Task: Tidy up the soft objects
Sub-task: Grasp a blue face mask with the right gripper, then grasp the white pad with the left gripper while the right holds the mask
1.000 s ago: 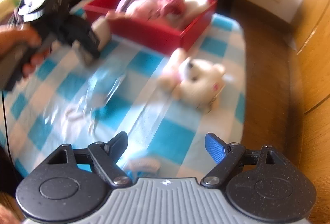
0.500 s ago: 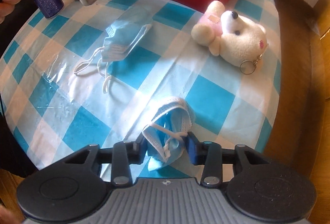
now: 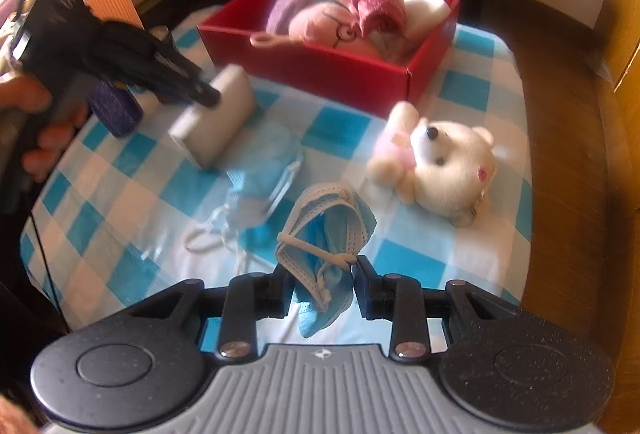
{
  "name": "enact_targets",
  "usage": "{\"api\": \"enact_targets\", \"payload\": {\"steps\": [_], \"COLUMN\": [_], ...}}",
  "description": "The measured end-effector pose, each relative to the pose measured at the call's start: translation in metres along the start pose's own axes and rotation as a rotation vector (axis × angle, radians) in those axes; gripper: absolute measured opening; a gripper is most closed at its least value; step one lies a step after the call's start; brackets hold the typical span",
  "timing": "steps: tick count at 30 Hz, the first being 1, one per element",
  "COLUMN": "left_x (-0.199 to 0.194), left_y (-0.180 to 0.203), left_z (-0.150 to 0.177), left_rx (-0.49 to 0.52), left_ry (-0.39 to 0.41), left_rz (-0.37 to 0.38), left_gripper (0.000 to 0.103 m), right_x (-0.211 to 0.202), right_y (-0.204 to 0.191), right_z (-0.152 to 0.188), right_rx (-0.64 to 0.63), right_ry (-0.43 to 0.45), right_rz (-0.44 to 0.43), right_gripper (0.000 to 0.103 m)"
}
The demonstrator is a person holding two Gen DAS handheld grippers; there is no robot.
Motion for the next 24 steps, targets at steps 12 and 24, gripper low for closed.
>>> {"api": "enact_targets", "payload": {"steps": [12,24], "left_x": [0.039,0.058], "left_y": [0.012,-0.007], "left_z": [0.003,-0.007], "left_rx": [0.121,0.055], "left_ry": [-0.025,-0.093], "left_rz": [-0.105,-0.153], "left_gripper": [0.084,0.074], "right_x": [0.004,-0.005], "right_y": [-0.010,-0.014], "right_z": [-0.013,-0.020], "right_rx": [0.017,0.024], "right_ry": [0.026,0.055], "right_rz": [-0.053,-0.104], "right_gripper": [0.009,0.010]}}
Point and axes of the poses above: each gripper's, at about its wrist camera, not at the fingertips, and x roughly the way its jaws point, y to its right, z to its underside, the point moved 8 cm from there along x, roughly the way its jaws point, and after that the axes turned 15 degrees about -z, right-handed, at the moved point
